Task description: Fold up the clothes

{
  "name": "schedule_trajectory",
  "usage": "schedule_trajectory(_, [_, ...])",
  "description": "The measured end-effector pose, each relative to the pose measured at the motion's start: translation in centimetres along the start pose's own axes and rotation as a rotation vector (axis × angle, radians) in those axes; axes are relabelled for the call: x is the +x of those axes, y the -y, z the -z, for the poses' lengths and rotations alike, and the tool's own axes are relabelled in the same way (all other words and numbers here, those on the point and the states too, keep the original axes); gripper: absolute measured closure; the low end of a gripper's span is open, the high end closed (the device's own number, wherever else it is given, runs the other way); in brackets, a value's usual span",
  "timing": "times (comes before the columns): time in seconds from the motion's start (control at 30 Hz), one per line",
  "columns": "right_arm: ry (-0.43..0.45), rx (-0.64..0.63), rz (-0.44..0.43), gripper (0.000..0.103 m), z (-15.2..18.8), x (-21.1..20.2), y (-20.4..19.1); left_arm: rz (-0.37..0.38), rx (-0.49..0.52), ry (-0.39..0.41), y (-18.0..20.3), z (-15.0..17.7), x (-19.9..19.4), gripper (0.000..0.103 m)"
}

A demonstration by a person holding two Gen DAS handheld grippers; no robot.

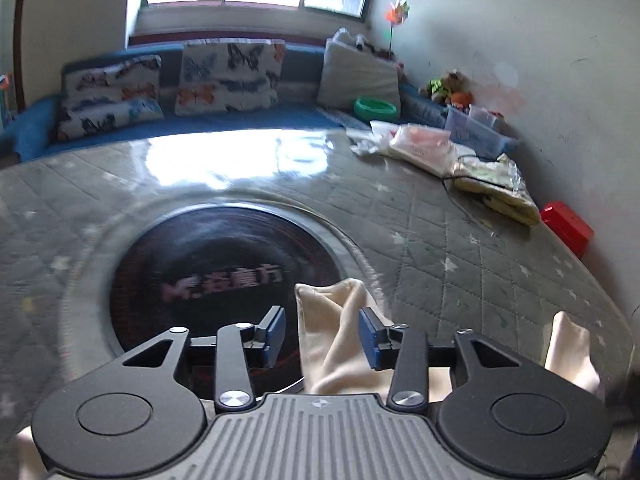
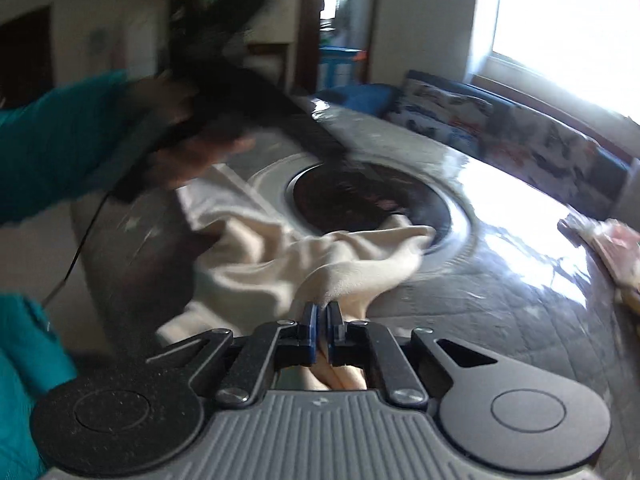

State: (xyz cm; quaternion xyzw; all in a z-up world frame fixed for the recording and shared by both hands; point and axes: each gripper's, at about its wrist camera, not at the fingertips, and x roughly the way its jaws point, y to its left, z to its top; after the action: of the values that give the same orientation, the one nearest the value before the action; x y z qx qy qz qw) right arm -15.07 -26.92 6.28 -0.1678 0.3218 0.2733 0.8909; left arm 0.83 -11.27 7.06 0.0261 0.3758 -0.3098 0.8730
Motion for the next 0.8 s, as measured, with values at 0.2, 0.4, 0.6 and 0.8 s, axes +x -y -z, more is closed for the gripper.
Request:
schedule_trajectory(0.2, [-0.044,-0.111,-0.076,0.099,0.7,2.5,-3.0,0.054,0.044,-0.03,2.1,-0.7,2.2,0.044])
schedule_trajectory(0.4, [-0.039,-0.077,-0.123,0.09,0.7,2.7,-3.1,0.066,0.175,-0.072,5.7,-0.3,4.4,0.042])
schedule_trajectory(0.6, [-0.024,-0.046,-0.139,0.078,0.8,1.9,-2.9,0.057,0.206,-0.151,6.0,0.5,6.6,0.081])
schedule_trajectory(0.8, [0.036,0.147,-0.201,0.079,0.2,-0.7,0.7,0.087,0.115,-0.082,2.5,1.1,3.8,0.091])
